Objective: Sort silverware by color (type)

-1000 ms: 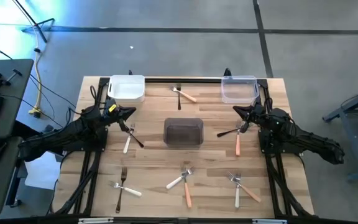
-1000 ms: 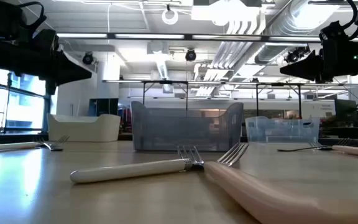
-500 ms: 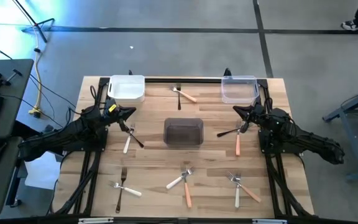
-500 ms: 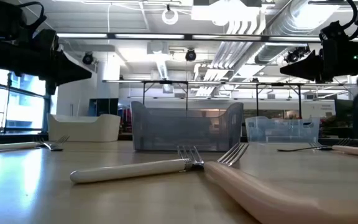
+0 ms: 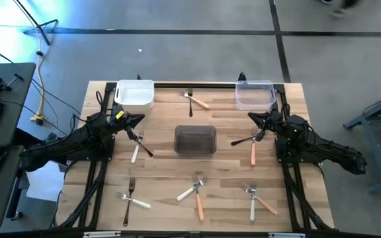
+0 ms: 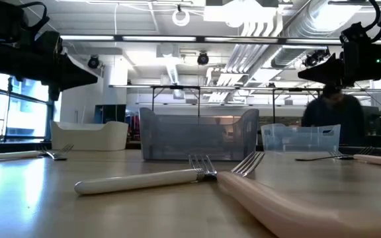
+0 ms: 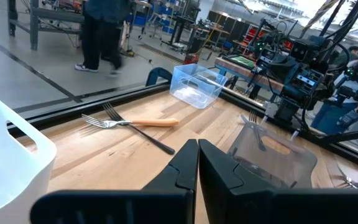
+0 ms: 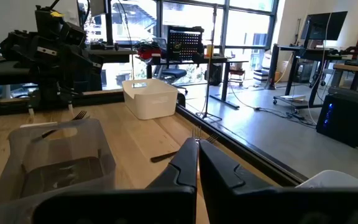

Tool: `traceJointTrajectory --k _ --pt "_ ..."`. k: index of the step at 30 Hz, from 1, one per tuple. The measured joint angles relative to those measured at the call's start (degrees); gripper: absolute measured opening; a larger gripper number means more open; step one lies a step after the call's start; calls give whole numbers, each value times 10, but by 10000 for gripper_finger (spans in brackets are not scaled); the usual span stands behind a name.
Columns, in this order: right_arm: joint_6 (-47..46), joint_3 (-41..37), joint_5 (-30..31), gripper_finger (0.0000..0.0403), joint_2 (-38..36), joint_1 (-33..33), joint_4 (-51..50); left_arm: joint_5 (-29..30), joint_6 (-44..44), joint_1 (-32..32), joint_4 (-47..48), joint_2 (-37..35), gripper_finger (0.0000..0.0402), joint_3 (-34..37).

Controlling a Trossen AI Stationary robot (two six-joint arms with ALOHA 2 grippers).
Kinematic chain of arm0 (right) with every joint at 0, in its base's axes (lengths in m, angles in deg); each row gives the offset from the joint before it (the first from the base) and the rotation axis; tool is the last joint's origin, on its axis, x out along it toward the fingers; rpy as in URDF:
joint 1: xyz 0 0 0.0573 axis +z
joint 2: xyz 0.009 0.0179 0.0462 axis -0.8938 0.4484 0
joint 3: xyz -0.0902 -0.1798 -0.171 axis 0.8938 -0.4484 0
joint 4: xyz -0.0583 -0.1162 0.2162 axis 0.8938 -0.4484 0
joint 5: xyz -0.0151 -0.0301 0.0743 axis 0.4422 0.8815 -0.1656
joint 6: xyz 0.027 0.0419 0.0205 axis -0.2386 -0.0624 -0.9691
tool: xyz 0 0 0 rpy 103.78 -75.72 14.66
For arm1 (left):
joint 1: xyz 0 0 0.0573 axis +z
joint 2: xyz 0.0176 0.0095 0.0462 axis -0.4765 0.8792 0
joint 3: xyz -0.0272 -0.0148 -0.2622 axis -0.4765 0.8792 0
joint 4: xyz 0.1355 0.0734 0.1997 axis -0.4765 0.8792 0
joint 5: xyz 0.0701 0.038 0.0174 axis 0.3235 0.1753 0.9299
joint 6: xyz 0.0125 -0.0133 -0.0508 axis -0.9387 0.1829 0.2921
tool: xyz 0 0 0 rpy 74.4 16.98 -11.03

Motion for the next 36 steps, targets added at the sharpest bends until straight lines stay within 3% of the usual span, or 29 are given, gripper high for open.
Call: traceJointTrajectory --k 15,21,25,29,36 --pt "0 0 0 0 0 0 0 16 21 0 -59 0 5 0" --pt "0 0 0 0 0 0 0 -89 48 -2 -96 19 2 -11" --pt "0 0 0 0 0 0 0 -100 45 -20 -101 66 1 -32" --pt "0 0 0 0 0 0 0 -73 32 -41 -104 137 0 -74" --pt "0 0 0 0 0 0 0 -45 -15 -50 -96 345 0 -200"
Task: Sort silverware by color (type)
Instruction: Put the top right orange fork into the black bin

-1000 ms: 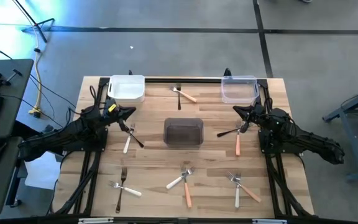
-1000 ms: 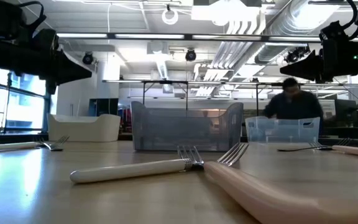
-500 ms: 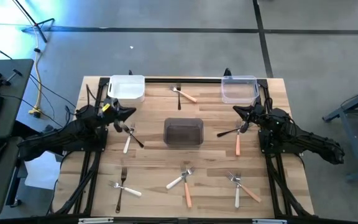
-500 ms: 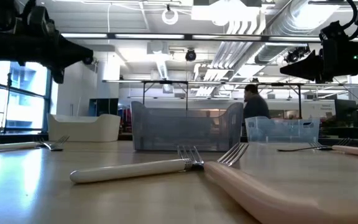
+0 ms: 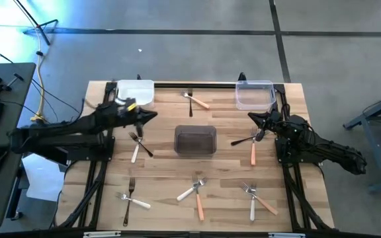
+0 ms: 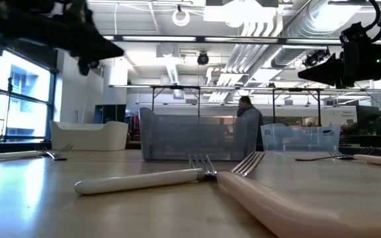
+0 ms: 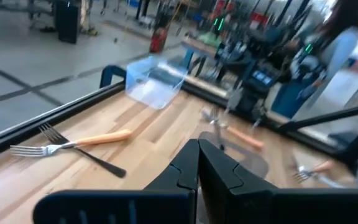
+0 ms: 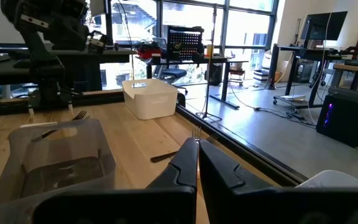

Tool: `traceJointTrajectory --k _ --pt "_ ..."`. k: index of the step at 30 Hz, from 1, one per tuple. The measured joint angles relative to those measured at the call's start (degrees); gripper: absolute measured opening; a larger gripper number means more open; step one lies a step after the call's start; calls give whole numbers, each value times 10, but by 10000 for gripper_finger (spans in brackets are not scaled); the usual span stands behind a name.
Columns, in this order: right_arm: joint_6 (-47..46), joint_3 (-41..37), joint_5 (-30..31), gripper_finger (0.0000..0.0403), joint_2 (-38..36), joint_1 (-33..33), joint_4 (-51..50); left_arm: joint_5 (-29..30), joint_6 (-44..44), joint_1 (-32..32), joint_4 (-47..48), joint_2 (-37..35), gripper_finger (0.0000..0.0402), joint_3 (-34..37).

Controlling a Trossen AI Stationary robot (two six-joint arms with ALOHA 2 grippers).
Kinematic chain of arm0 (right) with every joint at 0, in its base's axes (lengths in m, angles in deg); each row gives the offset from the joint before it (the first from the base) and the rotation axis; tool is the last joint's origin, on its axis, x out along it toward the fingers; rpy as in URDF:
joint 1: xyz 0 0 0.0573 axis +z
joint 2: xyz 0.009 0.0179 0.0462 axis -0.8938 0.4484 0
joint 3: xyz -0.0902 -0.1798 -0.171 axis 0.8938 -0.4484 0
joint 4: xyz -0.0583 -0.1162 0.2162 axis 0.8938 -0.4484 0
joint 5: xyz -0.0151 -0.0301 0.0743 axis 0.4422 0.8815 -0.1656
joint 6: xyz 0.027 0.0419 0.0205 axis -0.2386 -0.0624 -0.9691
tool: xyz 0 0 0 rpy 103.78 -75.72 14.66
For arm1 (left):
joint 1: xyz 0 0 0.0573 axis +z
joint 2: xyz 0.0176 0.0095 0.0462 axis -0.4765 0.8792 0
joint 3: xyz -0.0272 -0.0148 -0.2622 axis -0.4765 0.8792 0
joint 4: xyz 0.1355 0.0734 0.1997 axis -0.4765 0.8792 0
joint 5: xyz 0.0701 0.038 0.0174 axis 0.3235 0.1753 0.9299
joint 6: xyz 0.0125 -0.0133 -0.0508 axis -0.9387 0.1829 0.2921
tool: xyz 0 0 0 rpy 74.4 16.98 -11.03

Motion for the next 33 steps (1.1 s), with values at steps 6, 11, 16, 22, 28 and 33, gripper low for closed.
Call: traceJointTrajectory --k 6,11,16,22,28,33 --pt "0 0 0 0 0 0 0 -42 -57 43 54 204 0 -150" --pt "0 0 0 0 0 0 0 -132 -135 114 148 359 0 -292" --pt "0 0 0 0 0 0 0 -217 -242 182 265 490 0 -434" --pt "0 0 0 0 0 0 0 -239 -378 227 395 614 0 -585" --pt "0 0 0 0 0 0 0 -230 -484 233 479 707 1 -695" --pt "0 0 0 0 0 0 0 -156 -539 219 484 770 27 -750"
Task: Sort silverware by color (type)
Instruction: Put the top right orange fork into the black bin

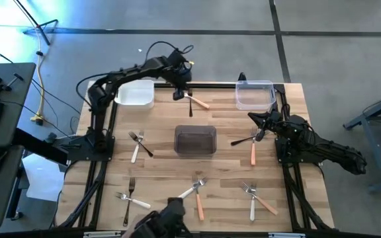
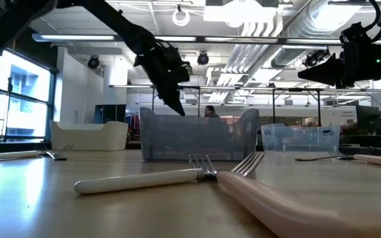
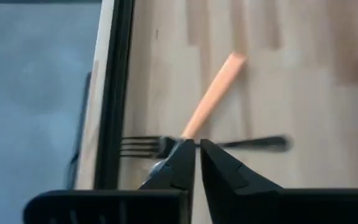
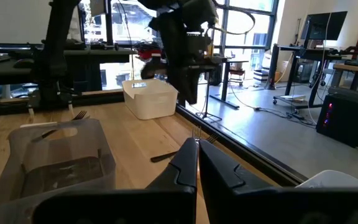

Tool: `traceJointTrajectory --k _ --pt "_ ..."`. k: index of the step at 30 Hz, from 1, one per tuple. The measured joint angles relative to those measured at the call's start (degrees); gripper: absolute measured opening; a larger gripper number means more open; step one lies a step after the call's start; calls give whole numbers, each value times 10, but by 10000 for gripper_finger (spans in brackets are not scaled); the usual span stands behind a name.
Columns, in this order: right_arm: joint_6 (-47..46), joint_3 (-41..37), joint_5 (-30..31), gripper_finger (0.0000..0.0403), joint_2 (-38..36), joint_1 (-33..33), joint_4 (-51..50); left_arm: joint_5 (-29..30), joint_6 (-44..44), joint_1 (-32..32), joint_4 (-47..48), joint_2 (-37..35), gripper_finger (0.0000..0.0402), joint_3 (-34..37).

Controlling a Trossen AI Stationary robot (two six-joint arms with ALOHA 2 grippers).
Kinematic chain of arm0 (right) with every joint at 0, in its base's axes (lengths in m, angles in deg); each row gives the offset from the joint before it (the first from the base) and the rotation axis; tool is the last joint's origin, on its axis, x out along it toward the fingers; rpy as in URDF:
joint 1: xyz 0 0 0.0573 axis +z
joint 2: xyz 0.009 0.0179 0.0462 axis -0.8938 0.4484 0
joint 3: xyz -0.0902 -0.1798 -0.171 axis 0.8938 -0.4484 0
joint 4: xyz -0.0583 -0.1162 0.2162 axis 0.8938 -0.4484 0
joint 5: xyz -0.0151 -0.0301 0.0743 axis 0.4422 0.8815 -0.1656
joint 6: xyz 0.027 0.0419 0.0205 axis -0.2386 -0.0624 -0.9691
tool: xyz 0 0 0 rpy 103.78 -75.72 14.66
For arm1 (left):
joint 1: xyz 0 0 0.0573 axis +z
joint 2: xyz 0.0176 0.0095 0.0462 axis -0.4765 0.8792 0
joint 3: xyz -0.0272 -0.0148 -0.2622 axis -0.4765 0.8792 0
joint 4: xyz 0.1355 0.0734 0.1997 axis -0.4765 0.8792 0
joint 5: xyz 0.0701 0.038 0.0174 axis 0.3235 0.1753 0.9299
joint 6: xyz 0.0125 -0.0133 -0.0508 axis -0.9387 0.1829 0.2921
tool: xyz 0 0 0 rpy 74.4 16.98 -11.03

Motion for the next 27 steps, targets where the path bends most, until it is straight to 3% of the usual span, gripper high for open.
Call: traceJointTrajectory --k 13,27 --pt "0 0 0 0 0 0 0 54 -107 -19 0 69 148 -32" --pt "0 0 0 0 0 0 0 73 -151 -3 -9 107 156 -31"
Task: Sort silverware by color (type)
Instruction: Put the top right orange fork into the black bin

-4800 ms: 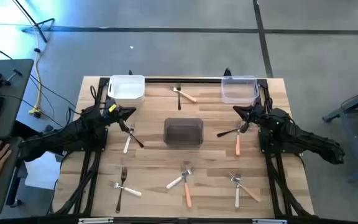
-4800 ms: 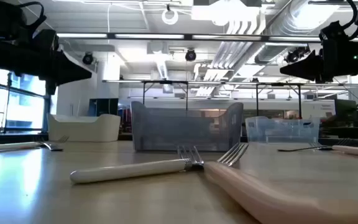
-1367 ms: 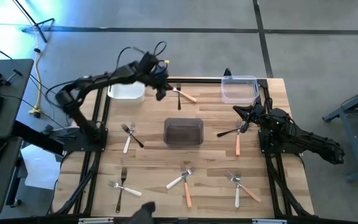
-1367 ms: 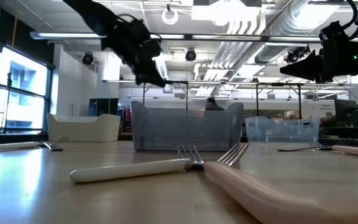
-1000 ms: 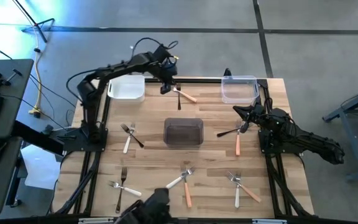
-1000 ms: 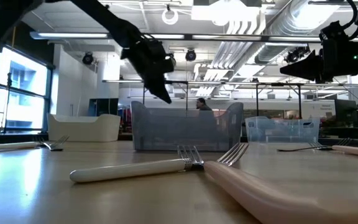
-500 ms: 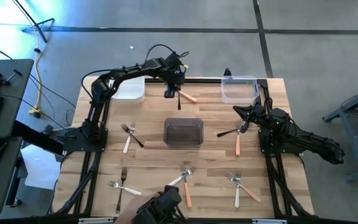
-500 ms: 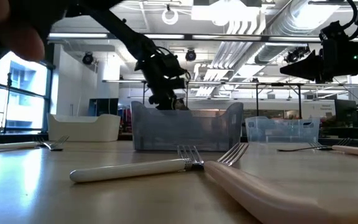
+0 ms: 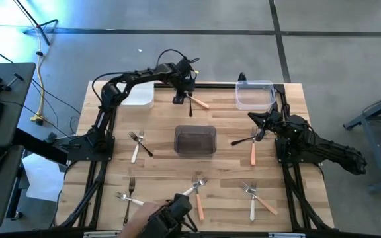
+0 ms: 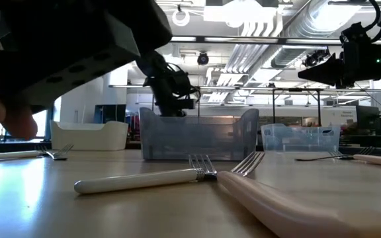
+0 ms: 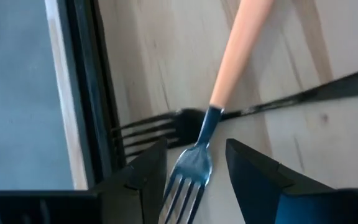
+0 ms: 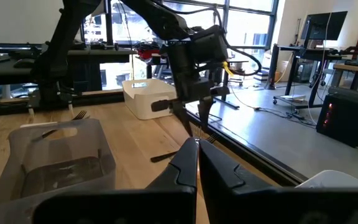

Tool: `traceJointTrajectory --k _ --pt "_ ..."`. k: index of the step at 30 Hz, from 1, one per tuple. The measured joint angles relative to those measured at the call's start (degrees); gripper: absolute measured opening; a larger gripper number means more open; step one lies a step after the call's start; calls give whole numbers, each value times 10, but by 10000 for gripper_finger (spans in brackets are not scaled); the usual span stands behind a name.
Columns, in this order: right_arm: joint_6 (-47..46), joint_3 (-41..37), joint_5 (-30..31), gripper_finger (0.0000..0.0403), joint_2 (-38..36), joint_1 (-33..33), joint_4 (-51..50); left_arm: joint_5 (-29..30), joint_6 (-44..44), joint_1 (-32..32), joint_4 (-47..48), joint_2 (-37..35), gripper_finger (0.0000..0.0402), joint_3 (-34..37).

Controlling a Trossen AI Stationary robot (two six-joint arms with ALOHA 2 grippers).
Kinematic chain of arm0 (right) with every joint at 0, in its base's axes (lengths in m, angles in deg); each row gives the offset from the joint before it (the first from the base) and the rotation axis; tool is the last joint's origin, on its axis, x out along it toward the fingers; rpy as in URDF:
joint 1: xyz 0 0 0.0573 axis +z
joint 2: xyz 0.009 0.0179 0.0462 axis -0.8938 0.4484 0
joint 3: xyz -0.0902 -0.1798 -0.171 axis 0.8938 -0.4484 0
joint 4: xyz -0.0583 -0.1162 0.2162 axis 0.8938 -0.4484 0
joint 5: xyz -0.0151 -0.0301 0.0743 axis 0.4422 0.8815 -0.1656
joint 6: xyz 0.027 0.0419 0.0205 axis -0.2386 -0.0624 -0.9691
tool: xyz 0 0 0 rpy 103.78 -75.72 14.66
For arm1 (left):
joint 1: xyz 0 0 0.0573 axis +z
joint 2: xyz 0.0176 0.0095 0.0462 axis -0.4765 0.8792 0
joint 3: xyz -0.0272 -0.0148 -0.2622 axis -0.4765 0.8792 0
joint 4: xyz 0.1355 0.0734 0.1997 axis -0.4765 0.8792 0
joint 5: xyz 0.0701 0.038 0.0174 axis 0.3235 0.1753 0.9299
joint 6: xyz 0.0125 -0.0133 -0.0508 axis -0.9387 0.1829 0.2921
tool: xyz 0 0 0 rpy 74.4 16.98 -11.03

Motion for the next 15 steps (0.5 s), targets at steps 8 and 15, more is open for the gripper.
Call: traceJointTrajectory --k 8,15 --pt "0 0 0 0 0 0 0 22 -26 4 21 17 156 0" --pt "0 0 0 0 0 0 0 37 -27 6 21 30 156 -2"
